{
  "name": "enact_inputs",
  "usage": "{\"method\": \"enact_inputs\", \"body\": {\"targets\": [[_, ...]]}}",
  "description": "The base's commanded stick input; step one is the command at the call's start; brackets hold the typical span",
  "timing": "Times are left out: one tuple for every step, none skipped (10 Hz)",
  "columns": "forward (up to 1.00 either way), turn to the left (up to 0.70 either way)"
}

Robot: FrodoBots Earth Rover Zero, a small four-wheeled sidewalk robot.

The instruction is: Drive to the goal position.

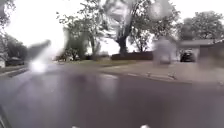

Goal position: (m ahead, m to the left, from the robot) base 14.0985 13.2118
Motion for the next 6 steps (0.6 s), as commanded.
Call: {"method": "enact_inputs", "body": {"targets": [[0.70,0.00],[0.70,0.00],[0.70,0.00],[0.70,0.00],[0.70,0.00],[0.70,0.00]]}}
